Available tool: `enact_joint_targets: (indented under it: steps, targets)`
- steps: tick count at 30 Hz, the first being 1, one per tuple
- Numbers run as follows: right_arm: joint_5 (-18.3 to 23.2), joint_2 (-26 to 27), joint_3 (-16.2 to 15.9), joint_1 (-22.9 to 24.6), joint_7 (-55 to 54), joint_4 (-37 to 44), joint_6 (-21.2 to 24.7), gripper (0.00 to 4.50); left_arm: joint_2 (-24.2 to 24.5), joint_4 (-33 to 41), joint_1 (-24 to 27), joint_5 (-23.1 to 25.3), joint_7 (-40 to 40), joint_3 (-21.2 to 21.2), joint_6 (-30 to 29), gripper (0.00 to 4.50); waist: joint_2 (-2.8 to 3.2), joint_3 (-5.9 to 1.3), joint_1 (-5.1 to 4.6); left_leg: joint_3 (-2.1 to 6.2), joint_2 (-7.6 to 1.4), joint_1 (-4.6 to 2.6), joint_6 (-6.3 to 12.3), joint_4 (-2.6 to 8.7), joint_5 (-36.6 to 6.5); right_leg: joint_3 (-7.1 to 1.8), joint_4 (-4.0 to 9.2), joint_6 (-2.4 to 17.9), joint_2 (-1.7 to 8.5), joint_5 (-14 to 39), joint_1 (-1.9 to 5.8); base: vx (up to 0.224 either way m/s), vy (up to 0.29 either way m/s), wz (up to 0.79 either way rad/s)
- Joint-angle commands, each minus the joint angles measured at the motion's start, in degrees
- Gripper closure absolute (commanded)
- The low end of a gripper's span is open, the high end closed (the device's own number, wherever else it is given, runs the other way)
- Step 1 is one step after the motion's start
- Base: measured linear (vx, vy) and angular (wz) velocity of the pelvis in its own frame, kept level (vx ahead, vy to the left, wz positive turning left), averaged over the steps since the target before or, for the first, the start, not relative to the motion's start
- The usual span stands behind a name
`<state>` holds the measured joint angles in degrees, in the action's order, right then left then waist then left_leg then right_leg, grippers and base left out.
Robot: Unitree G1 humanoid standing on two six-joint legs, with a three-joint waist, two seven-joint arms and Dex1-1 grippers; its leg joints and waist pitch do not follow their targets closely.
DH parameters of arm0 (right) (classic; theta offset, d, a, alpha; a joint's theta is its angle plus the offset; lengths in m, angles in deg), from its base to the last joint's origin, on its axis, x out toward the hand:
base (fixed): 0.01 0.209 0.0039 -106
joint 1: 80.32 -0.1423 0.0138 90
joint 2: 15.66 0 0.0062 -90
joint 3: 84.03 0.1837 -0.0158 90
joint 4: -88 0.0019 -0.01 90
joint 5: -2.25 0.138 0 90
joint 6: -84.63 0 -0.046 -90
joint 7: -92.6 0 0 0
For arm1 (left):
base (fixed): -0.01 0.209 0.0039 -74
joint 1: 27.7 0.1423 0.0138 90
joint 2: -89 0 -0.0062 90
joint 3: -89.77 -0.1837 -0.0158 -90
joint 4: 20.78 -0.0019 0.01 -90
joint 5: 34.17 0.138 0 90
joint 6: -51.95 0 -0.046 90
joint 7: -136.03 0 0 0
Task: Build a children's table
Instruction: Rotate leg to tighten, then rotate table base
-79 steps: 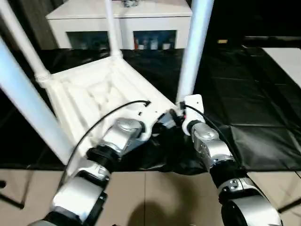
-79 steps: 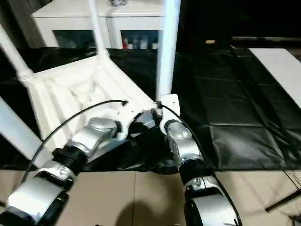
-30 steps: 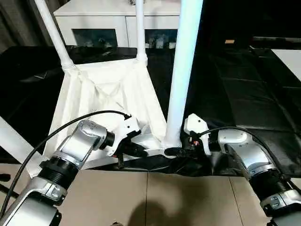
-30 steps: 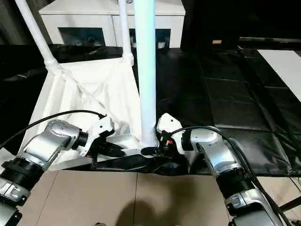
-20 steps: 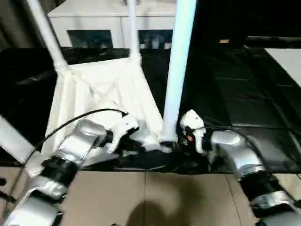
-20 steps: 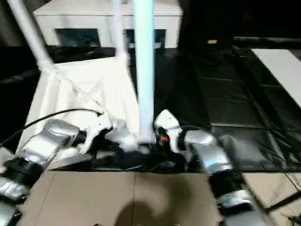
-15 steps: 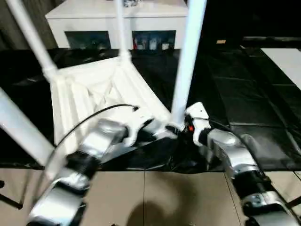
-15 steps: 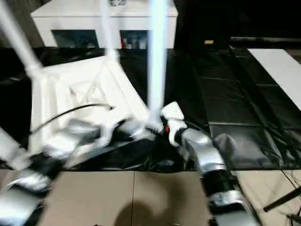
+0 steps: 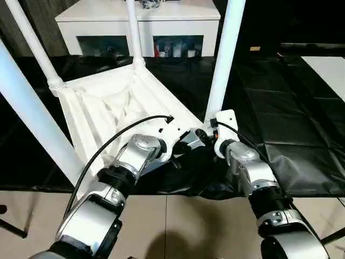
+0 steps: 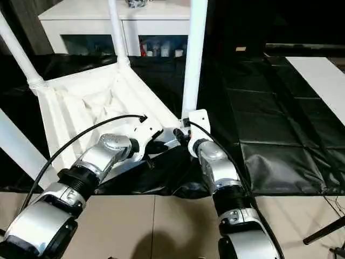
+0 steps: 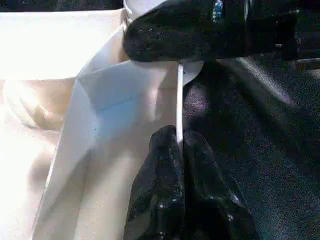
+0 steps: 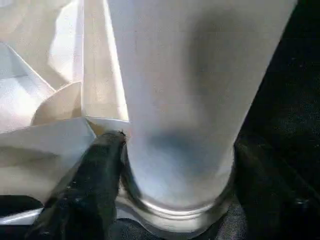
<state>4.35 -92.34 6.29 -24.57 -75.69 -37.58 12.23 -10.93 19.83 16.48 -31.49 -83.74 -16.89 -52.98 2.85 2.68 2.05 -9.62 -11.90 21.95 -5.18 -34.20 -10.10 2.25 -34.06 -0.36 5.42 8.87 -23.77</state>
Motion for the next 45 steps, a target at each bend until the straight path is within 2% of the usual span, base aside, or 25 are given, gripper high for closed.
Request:
enact_joint_targets:
  steps: [1, 2, 4, 6, 7, 9, 10, 11, 12, 13, 14, 17, 18, 19, 20, 22, 24, 26, 27, 31, 32, 37, 38, 44, 45]
  targets:
    - [0.3, 0.5, -1.3, 1.2, 1.7, 0.6, 1.7, 0.90, 0.5, -0.7, -0.2, 0.2, 0.2, 0.8, 3.4, 4.50, -0.93, -3.84, 0.18, -0.44, 0.14, -0.67, 1.77, 4.57, -15.4, -0.78, 4.41, 10.9, 1.51, 16.8, 2.84, 0.000, 0.000, 0.00]
    - [0.3, 0.5, -1.3, 1.2, 1.7, 0.6, 1.7, 0.67, 0.5, -0.7, -0.2, 0.2, 0.2, 0.8, 3.4, 4.50, -0.79, -3.81, 0.24, -0.42, 0.17, -0.67, 1.74, 4.59, -15.4, -0.79, 4.47, 10.7, 1.52, 17.3, 2.84, 0.000, 0.000, 0.00]
    - [-2.5, -1.9, -3.5, 1.9, 1.5, 1.3, -1.2, 0.67, 0.1, -2.3, -0.4, -0.3, -0.3, 2.0, 8.2, 4.50, -0.94, -3.76, 0.19, -0.47, 0.16, -0.67, 1.54, 4.62, -15.8, -0.79, 4.55, 10.5, 1.51, 18.0, 2.77, 0.000, 0.000, 0.00]
    - [-2.3, -3.3, -2.9, 2.8, 2.2, 2.8, -1.6, 0.67, 0.2, -2.0, -0.3, -1.0, -1.5, 2.5, 11.0, 4.50, -1.25, -3.70, 0.31, -0.51, 0.26, -0.57, 1.62, 4.59, -15.7, -0.85, 4.83, 9.7, 1.57, 19.0, 2.85, 0.000, 0.000, 0.00]
    - [-1.4, -4.7, -2.0, 4.0, 4.1, 4.8, -1.7, 0.67, 0.5, -1.1, -0.2, -2.0, -2.8, 3.2, 12.3, 4.50, -1.13, -3.82, 0.51, -0.56, 0.22, -0.72, 1.87, 4.49, -15.2, -0.93, 4.77, 9.7, 1.58, 18.7, 2.74, 0.000, 0.000, 0.00]
    - [-0.3, -6.2, -1.3, 5.4, 6.6, 7.2, -1.8, 0.65, 0.8, 0.7, 0.3, -3.7, -4.8, 4.2, 11.7, 4.06, -1.05, -3.84, 0.75, -0.51, 0.10, -0.50, 2.29, 4.51, -14.3, -0.95, 4.42, 10.1, 1.60, 17.0, 2.95, 0.000, 0.000, 0.00]
    - [0.2, -6.8, -1.0, 5.9, 7.6, 8.3, -1.8, 0.65, 0.9, 1.6, 0.5, -4.6, -6.0, 4.6, 11.4, 4.06, -1.14, -3.85, 1.06, -0.61, 0.06, -0.54, 2.62, 4.41, -13.7, -0.99, 4.47, 10.2, 1.64, 16.1, 2.92, 0.000, 0.000, 0.00]
    - [0.7, -8.1, -0.9, 7.0, 9.4, 10.1, -2.0, 0.65, 1.6, 3.7, 1.3, -5.1, -7.5, 4.4, 10.8, 3.95, -0.74, -3.98, 1.25, -0.50, -0.10, -0.53, 2.67, 4.43, -13.0, -0.98, 4.11, 11.2, 1.78, 14.8, 3.00, 0.000, 0.000, 0.00]
    - [0.7, -8.1, -0.9, 7.0, 9.4, 10.1, -2.0, 0.65, 1.6, 3.7, 1.3, -5.1, -7.5, 4.4, 10.8, 3.93, -0.86, -4.10, 1.30, -0.53, -0.22, -0.50, 2.89, 4.39, -12.4, -0.96, 4.09, 11.4, 1.70, 13.4, 3.13, 0.000, 0.000, 0.00]
    - [2.9, -10.7, -0.2, 8.8, 13.8, 13.4, -1.8, 0.65, 2.9, 8.7, 3.4, -6.4, -10.5, 4.3, 8.7, 3.87, -0.83, -4.07, 1.41, -0.64, -0.31, -0.67, 3.26, 4.28, -12.0, -0.96, 3.80, 12.3, 1.58, 11.2, 2.89, 0.000, 0.000, 0.00]
    - [4.1, -12.1, 0.1, 9.7, 15.9, 15.0, -1.8, 0.65, 3.7, 11.9, 4.6, -7.5, -12.4, 4.3, 7.2, 3.77, -0.74, -4.04, 1.65, -0.63, -0.50, -0.70, 3.68, 4.26, -12.0, -0.98, 3.48, 13.1, 1.62, 9.6, 3.19, 0.000, 0.000, 0.00]
    - [5.9, -14.8, 0.7, 11.1, 20.0, 17.2, -1.9, 0.65, 5.8, 18.6, 7.2, -9.5, -16.3, 3.8, 3.3, 3.45, -0.70, -4.18, 1.47, -0.75, -0.27, -0.30, 5.20, 3.90, -8.6, -0.95, 2.89, 14.2, 1.33, 4.9, 3.34, 0.000, 0.000, 0.00]
    - [6.2, -15.5, 1.0, 11.4, 20.9, 17.5, -2.1, 0.65, 6.8, 20.8, 8.1, -9.9, -17.9, 3.1, 1.8, 3.45, -0.66, -4.25, 1.43, -0.79, -0.24, -0.43, 5.28, 3.83, -8.5, -0.94, 2.77, 14.5, 1.35, 4.5, 3.30, 0.000, 0.000, 0.00]
    - [6.9, -17.0, 1.7, 11.8, 22.7, 17.9, -2.4, 0.65, 9.3, 25.5, 9.9, -10.5, -21.2, 1.5, -2.2, 3.20, -0.73, -4.14, 1.33, -0.81, -0.25, -0.36, 5.52, 3.86, -8.5, -0.95, 2.87, 14.6, 1.31, 4.9, 3.31, 0.000, 0.000, 0.00]
    - [7.3, -17.8, 2.0, 12.1, 23.9, 18.1, -2.5, 0.65, 11.2, 28.3, 11.1, -10.7, -23.3, 0.2, -4.4, 3.13, -0.70, -4.37, 1.37, -0.63, -0.44, -0.36, 5.59, 3.86, -7.7, -0.97, 2.49, 15.0, 1.56, 3.8, 3.61, 0.000, 0.000, 0.00]
    - [7.9, -19.5, 2.3, 12.6, 26.2, 18.5, -2.6, 0.65, 14.9, 33.2, 13.2, -10.7, -26.5, -2.2, -8.5, 3.11, -0.55, -4.11, 1.02, -0.83, -0.43, -0.55, 5.65, 3.87, -8.7, -0.97, 2.70, 15.3, 1.28, 4.8, 3.25, 0.000, 0.000, 0.00]
    - [10.7, -22.6, 1.1, 14.3, 33.3, 21.3, -0.1, 0.65, 19.1, 37.6, 15.6, -8.5, -27.0, -4.4, -12.9, 3.11, -0.52, -3.99, 0.97, -0.81, -0.43, -0.70, 5.18, 3.95, -9.9, -0.95, 2.78, 15.2, 1.26, 6.5, 3.28, 0.000, 0.000, 0.00]
    - [11.7, -23.9, -0.3, 15.3, 36.6, 23.0, 0.6, 0.65, 19.7, 37.8, 16.0, -6.9, -26.1, -4.8, -13.7, 3.11, -0.53, -3.60, 0.82, -0.81, -0.44, -0.72, 4.87, 4.18, -12.1, -0.96, 3.17, 14.2, 1.07, 9.5, 3.16, 0.000, 0.000, 0.00]
    - [11.8, -24.3, -0.9, 15.7, 37.7, 23.5, 0.8, 0.65, 19.8, 37.5, 16.1, -6.3, -25.9, -4.9, -13.7, 3.11, -0.51, -3.64, 0.96, -0.86, -0.44, -1.03, 4.40, 4.15, -13.3, -0.97, 3.54, 13.6, 1.09, 11.7, 3.05, 0.000, 0.000, 0.00]
    - [11.1, -23.5, -3.6, 16.8, 39.2, 25.3, 0.4, 0.65, 19.7, 34.5, 15.0, -2.2, -20.8, -5.4, -15.1, 3.11, -0.62, -3.46, 0.96, -0.70, -0.33, -0.95, 2.66, 4.42, -15.4, -0.97, 4.00, 11.5, 1.28, 17.6, 2.78, 0.000, 0.000, 0.00]
    - [11.1, -23.2, -3.8, 16.8, 38.9, 25.3, 0.4, 0.65, 19.6, 34.0, 14.7, -1.7, -19.8, -5.5, -15.3, 3.11, -0.69, -3.45, 0.88, -0.59, -0.25, -0.71, 2.19, 4.52, -15.4, -0.94, 4.03, 10.8, 1.28, 18.5, 2.86, 0.000, 0.000, 0.00]
    - [11.2, -21.6, -3.9, 16.0, 37.5, 25.2, 0.5, 0.65, 18.9, 32.1, 13.1, 0.6, -13.3, -5.1, -15.3, 3.11, -0.64, -3.35, 0.85, -0.55, -0.17, -0.82, 1.56, 4.59, -16.9, -0.92, 4.42, 10.0, 1.22, 20.8, 2.48, 0.000, 0.000, 0.00]
    - [11.1, -21.4, -3.8, 15.7, 37.1, 25.0, 0.4, 0.65, 18.2, 31.0, 12.5, 1.3, -11.5, -4.7, -14.6, 3.11, -0.61, -3.31, 0.88, -0.55, -0.12, -0.96, 1.49, 4.57, -17.8, -0.85, 4.63, 9.6, 1.18, 22.0, 2.34, 0.000, 0.000, 0.00]
    - [10.2, -20.9, -3.6, 14.9, 35.3, 24.3, -0.6, 0.65, 16.1, 26.3, 9.7, 5.2, -5.2, -4.7, -12.3, 3.11, -0.90, -3.28, 0.81, -0.21, 0.22, -0.47, 1.23, 4.63, -18.2, -0.48, 5.27, 6.2, 1.29, 27.5, 2.44, 0.000, 0.000, 0.00]
    - [10.0, -20.7, -3.6, 14.8, 34.8, 24.0, -0.8, 0.65, 16.0, 24.9, 9.0, 6.1, -3.4, -5.2, -11.9, 3.11, -0.70, -3.32, 0.78, -0.14, 0.21, -0.48, 1.24, 4.63, -18.3, -0.43, 5.29, 6.0, 1.29, 27.8, 2.35, 0.000, 0.000, 0.00]
